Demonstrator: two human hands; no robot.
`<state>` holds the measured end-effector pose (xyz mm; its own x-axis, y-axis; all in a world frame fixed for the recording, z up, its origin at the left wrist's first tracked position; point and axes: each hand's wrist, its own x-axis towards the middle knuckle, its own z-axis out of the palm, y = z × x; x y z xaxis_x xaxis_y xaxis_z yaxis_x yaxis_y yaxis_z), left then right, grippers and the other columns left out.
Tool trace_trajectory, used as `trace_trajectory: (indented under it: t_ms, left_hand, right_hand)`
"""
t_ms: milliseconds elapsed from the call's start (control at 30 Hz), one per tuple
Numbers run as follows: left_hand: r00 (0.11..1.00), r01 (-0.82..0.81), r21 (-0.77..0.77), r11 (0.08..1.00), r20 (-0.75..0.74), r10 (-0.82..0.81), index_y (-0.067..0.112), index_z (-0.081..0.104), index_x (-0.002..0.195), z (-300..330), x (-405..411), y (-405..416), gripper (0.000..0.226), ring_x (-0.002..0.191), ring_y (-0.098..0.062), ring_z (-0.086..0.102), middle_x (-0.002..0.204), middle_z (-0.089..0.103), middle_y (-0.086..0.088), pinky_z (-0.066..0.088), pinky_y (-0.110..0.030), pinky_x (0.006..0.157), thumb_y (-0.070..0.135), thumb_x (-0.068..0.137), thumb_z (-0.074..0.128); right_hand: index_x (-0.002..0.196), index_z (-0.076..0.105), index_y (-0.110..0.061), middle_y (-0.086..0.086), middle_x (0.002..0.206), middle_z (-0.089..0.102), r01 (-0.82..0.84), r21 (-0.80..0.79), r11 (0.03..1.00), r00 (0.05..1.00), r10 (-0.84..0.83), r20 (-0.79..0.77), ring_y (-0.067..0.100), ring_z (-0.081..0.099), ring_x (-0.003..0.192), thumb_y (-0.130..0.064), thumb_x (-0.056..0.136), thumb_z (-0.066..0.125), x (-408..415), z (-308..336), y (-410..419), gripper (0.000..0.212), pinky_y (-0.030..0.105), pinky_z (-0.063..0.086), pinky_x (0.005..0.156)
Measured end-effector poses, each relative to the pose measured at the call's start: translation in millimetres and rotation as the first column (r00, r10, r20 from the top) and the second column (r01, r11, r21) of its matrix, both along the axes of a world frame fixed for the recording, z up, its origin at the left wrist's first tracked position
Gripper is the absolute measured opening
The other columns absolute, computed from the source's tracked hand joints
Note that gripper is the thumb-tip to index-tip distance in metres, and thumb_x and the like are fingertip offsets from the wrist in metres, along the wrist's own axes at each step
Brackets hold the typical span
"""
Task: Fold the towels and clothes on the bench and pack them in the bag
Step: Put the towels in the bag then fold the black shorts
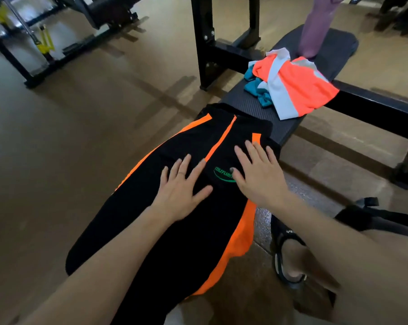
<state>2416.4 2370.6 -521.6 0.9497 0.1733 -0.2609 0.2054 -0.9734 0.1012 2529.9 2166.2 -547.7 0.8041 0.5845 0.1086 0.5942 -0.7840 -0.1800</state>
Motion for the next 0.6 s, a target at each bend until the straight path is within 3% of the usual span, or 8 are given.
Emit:
trace_trajectory:
  t_ms: [200,300,600]
  left_hand:
    - [0.999,-0.042,0.015,0.999,-0.004,0.042,0.047,-0.006,0.158,-16,122,19,0.070,0.156,-0.029,-0.003,0.170,-0.005,-0.005,0.001,-0.057,0.123,0.069,0.099,0.024]
    - [1.000,-0.018,0.023,1.000,0.002,0.018,0.045,-0.005,0.159,-28,169,19,0.070,0.156,-0.029,-0.004,0.170,-0.008,-0.005,0.001,-0.057,0.123,0.069,0.099,0.023]
    - [0.998,0.044,0.050,0.998,0.040,-0.046,0.045,-0.003,0.159,-43,222,12,0.071,0.156,-0.029,-0.006,0.170,-0.012,-0.004,0.002,-0.054,0.124,0.073,0.097,0.015]
  right_hand:
    - [0.160,0.004,-0.028,0.008,0.168,-0.004,-0.069,-0.191,0.979,0.987,0.039,-0.157,0.023,-0.005,0.154,-0.069,0.096,0.011,82,-17,0,0.077,0.045,0.003,0.125]
    - [0.160,0.002,-0.033,0.007,0.167,-0.007,-0.030,-0.177,0.984,0.987,0.001,-0.162,0.022,-0.007,0.154,-0.075,0.084,-0.004,99,-25,-13,0.086,0.045,0.003,0.125]
    - [0.160,0.012,-0.032,0.012,0.167,0.003,-0.023,-0.093,0.995,0.990,0.010,-0.139,0.026,0.002,0.155,-0.073,0.089,0.006,127,-34,-21,0.082,0.047,0.007,0.124]
